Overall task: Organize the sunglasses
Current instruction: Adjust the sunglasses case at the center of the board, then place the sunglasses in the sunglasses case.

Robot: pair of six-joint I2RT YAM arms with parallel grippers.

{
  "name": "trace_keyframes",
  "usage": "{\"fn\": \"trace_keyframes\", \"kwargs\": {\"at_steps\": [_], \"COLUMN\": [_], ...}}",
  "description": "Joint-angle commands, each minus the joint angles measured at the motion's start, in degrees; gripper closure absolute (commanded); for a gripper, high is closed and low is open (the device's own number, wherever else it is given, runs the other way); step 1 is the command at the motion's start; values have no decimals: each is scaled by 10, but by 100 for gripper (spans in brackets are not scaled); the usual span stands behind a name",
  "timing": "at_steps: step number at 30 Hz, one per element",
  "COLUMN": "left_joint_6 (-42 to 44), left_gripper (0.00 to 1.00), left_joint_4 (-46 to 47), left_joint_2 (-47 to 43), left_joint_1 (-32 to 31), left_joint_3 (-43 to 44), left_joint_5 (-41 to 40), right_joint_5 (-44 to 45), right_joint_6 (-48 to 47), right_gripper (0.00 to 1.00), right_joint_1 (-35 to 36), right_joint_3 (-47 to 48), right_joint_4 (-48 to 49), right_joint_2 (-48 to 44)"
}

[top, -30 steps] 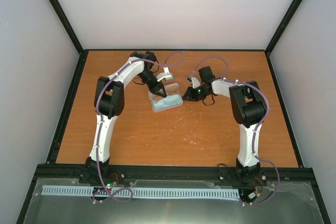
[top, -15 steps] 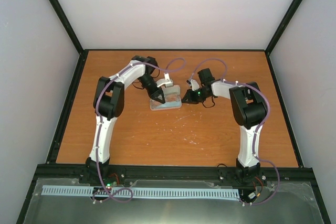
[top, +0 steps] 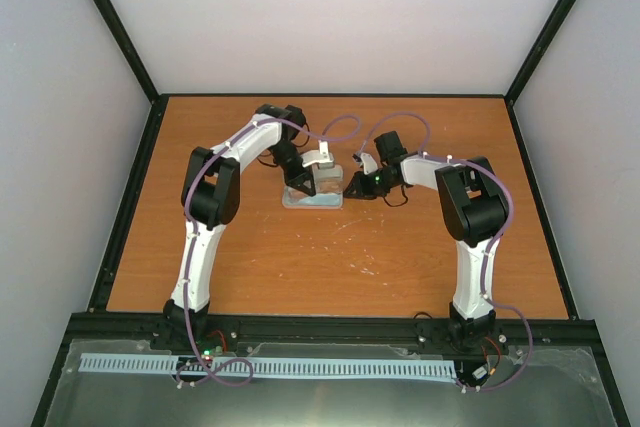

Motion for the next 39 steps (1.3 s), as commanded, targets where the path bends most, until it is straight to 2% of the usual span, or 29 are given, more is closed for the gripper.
{"fn": "trace_keyframes", "kwargs": {"at_steps": [1, 10, 25, 27, 30, 35, 39], "left_joint_6": [37, 60, 83, 82, 78, 72, 68], "left_gripper": [99, 99, 99, 91, 68, 62, 61], "left_joint_4": [-6, -6, -6, -5, -5, -6, -6], "left_joint_2": [1, -5, -1, 1, 2, -2, -6], "left_joint_1": [-5, -4, -7, -8, -8, -7, -8], "left_joint_3": [-6, -10, -36, -33, -26, -14, 5], "left_joint_5": [-22, -52, -36, -37, -40, -44, -40], "right_joint_5": [19, 20, 18, 18, 19, 19, 18], "right_joint_6": [2, 3, 1, 3, 4, 4, 4], "right_gripper": [88, 87, 87, 87, 87, 86, 86], "right_joint_1": [7, 7, 6, 7, 6, 7, 6], "right_joint_3": [-17, -16, -20, -20, -20, -22, -24], "right_joint_4": [-20, -20, -21, -21, -22, -22, -21], "right_joint_2": [1, 9, 10, 10, 10, 9, 9]}}
